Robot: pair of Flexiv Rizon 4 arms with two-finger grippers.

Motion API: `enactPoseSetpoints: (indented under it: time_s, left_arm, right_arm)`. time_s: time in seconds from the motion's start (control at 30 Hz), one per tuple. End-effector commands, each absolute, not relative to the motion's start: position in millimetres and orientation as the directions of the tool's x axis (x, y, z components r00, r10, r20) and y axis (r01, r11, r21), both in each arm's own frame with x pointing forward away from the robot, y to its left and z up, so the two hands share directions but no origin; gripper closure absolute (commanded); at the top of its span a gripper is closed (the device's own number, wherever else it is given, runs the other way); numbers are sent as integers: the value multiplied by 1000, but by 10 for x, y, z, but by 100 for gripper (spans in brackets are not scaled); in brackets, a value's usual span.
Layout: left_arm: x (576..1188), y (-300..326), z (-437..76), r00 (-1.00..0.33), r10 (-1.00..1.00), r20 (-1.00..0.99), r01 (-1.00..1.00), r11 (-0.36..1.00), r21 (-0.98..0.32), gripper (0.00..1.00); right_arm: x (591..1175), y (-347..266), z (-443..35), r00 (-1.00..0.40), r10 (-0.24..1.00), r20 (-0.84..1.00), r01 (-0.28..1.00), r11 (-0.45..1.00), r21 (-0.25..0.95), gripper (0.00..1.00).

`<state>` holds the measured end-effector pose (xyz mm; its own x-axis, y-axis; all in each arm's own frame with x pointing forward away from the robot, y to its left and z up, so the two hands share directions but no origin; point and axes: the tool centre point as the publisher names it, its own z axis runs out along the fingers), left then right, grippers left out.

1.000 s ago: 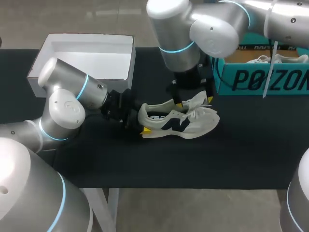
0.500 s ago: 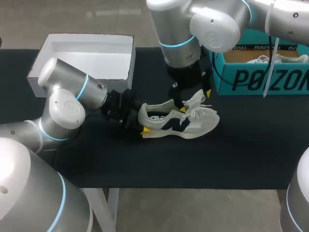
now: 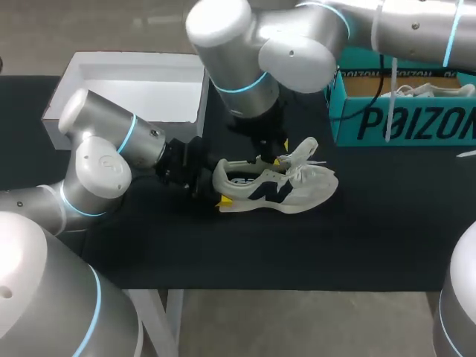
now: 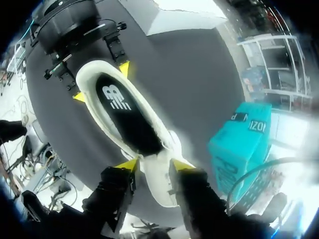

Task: Take the shoe out of the shoebox, open the shoe tongue, remove and reinsert the insole, then place the shoe into the shoebox

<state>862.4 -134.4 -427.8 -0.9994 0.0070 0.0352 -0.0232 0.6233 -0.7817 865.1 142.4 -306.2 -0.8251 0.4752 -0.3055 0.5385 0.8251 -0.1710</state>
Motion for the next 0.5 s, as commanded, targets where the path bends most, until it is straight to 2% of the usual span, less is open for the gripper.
enactPoseSetpoints:
  time_s: [0.03,0.2,0.5]
  left_arm:
    - [8613,-1351,-4302,-999,6,34,-23,623,-782,100]
    - [8613,-1351,-4302,-999,6,34,-23,623,-782,100]
    - [8613,-1351,-4302,-999,6,34,-23,623,-782,100]
  right_arm:
    - [8678,1511,-3173,-948,172,-267,225,957,-185,100]
    - [8727,1600,-3240,-957,142,-252,184,972,-149,100]
    - [8745,1653,-3523,-974,75,-213,115,977,-182,100]
